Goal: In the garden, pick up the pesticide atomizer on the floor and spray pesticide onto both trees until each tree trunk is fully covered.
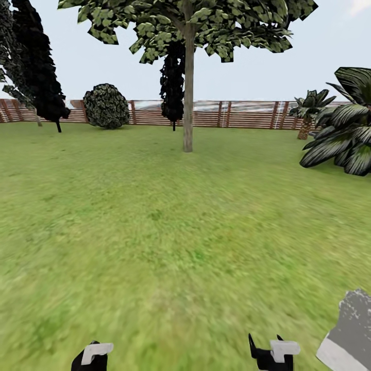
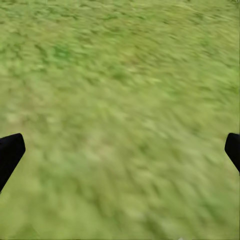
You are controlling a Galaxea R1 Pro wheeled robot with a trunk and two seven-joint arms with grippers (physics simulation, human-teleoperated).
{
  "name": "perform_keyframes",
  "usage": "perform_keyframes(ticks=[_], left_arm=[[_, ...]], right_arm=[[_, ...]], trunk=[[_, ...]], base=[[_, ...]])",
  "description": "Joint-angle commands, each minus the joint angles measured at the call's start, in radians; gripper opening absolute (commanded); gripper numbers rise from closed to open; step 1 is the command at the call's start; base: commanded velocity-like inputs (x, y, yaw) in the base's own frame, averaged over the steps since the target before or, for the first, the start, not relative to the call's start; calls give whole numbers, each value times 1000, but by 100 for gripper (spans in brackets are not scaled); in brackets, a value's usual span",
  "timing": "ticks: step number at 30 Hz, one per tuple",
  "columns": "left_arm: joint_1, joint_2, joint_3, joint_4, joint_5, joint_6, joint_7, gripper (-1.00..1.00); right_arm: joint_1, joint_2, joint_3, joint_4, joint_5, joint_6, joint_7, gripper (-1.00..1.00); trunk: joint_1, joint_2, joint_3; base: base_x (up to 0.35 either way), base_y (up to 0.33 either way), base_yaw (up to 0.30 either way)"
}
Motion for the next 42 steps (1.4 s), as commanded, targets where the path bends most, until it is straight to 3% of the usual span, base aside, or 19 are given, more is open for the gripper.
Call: perform_keyframes(ticks=[1,18,42], left_arm=[[0,0,0,0,0,0,0,-100],[0,0,0,1,0,0,0,-100],[-1,0,0,0,0,0,0,-100]], right_arm=[[0,0,0,0,0,0,0,100],[0,0,0,1,-2,0,0,100],[0,0,0,0,-2,0,0,100]], trunk=[[0,0,0],[0,0,-1],[0,0,-29]], base=[[340,0,0],[340,0,0],[340,0,0]])
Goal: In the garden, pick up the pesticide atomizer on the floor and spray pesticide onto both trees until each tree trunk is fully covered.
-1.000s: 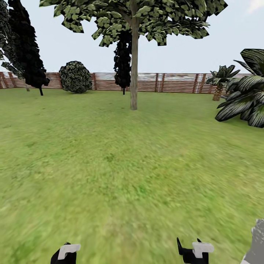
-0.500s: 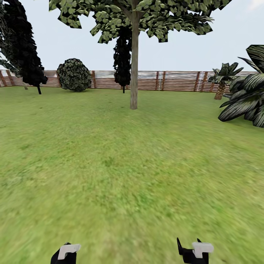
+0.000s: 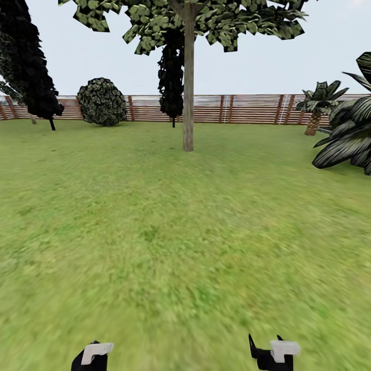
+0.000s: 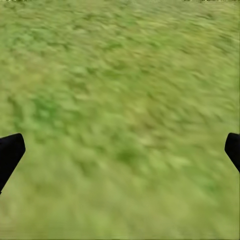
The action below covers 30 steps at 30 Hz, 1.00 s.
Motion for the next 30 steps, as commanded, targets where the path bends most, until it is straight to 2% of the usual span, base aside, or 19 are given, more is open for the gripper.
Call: perform_keyframes(ticks=[1,30], left_arm=[[0,0,0,0,0,0,0,-100],[0,0,0,0,0,0,0,-100]], right_arm=[[0,0,0,0,0,0,0,100],[0,0,0,1,0,0,0,100]], trunk=[[0,0,0],[0,0,0]], base=[[340,0,0],[340,0,0]])
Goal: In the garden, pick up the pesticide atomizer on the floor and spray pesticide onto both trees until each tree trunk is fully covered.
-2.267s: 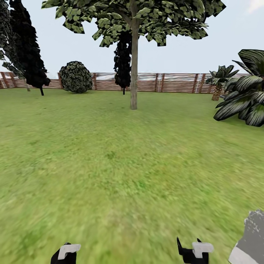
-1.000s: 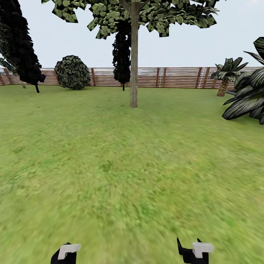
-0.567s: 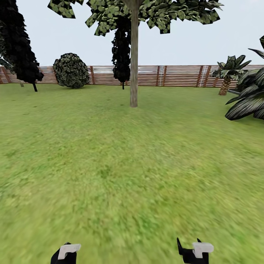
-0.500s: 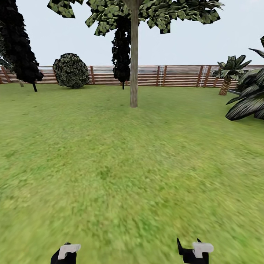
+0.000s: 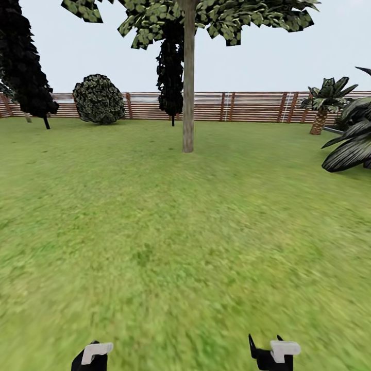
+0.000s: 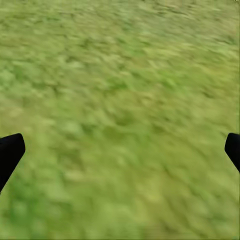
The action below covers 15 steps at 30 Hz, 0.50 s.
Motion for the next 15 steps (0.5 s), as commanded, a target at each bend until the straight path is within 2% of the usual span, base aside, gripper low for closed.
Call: perform_keyframes(ticks=[1,15], left_arm=[[0,0,0,0,0,0,0,-100],[0,1,0,-3,0,0,0,-100]], right_arm=[[0,0,0,0,0,0,0,100],[0,0,0,0,0,0,0,100]], trunk=[[0,0,0],[0,0,0]], base=[[340,0,0],[341,0,0]])
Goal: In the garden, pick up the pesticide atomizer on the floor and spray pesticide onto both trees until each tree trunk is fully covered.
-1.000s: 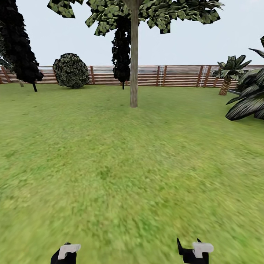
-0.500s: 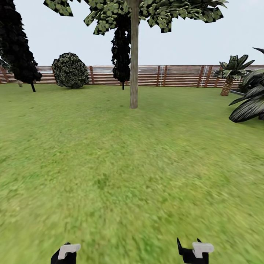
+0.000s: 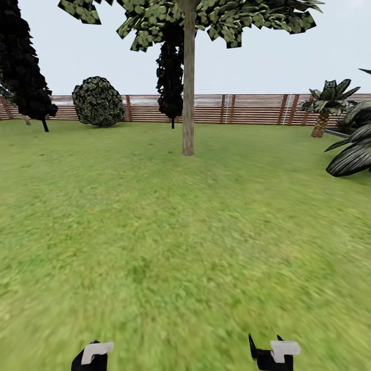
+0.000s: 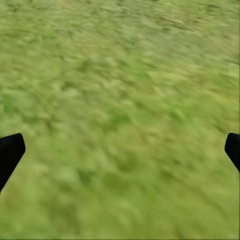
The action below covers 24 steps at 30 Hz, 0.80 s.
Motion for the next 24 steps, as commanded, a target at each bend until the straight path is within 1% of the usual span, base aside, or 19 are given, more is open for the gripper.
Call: perform_keyframes(ticks=[1,24], left_arm=[[0,0,0,0,0,0,0,-100],[0,-1,-1,0,0,0,0,-100]], right_arm=[[0,0,0,0,0,0,0,100],[0,0,0,0,0,0,0,100]], trunk=[[0,0,0],[0,0,0]], base=[[340,0,0],[340,0,0]])
